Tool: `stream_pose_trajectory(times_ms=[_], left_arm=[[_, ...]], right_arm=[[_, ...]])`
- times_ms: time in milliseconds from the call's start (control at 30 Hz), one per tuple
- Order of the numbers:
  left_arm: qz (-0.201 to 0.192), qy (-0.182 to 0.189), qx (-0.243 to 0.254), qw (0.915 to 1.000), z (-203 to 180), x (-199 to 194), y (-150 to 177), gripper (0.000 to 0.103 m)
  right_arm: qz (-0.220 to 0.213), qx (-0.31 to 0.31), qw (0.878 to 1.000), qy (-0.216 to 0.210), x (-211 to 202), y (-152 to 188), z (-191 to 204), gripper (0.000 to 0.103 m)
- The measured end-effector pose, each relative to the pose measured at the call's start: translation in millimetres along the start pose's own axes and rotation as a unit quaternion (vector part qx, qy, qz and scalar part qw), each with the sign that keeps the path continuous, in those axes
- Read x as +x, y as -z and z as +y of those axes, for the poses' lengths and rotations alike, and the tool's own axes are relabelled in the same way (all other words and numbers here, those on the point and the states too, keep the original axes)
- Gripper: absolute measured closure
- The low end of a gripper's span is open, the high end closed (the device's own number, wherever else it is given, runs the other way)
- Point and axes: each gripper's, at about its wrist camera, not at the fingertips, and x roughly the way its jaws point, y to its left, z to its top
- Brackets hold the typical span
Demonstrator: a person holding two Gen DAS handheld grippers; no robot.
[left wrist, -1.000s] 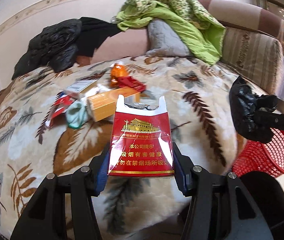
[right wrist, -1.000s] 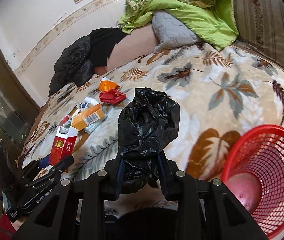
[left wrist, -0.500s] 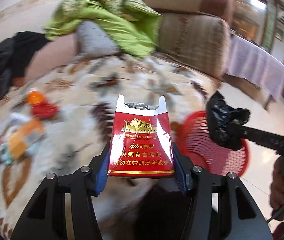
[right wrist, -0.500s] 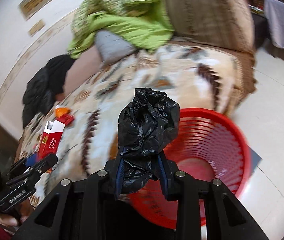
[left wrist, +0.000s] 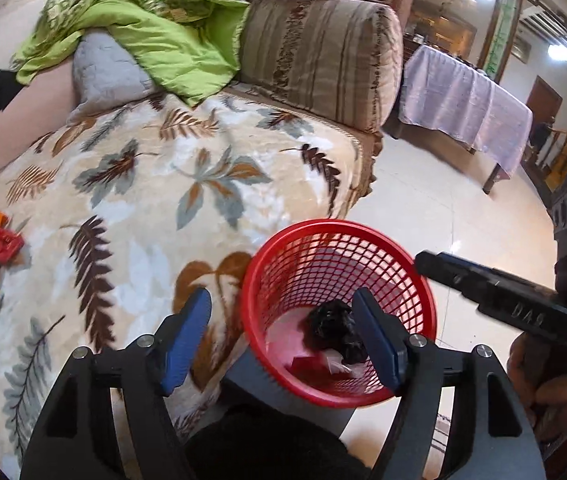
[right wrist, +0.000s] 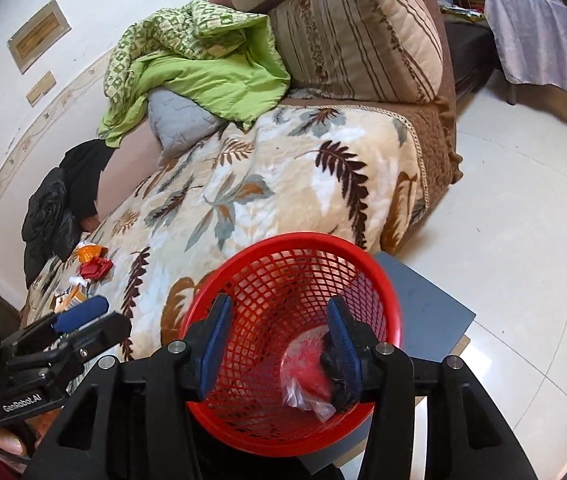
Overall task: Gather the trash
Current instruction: 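Carry the black bag to the red basket and open the right tool, then drop the red pack into the basket with the left tool, return to bed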
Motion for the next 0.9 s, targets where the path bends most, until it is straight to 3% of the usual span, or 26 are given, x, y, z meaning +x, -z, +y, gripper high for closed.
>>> stream_pose_trajectory(times_ms=[367,733,900], left_arm=[[-0.036,-0.073,-0.084,0.9931,83.5,-58.0,40.9,0.031],[-0.076,-0.166,-0.186,0.9654,195.0,-123.3,84.3,0.031],[-0.078,-0.197,-0.199,0.9568,243.8,-136.8,77.5,0.031]], right_arm=[[0.037,-0.073,0.993,-0.085,30.2,7.5,90.9,0.044],[0.101,-0.186,0.966,-0.146,100.8,37.3,218.0,0.043],[0.127,-0.196,0.962,-0.143,128.8,51.2,237.1,0.043]])
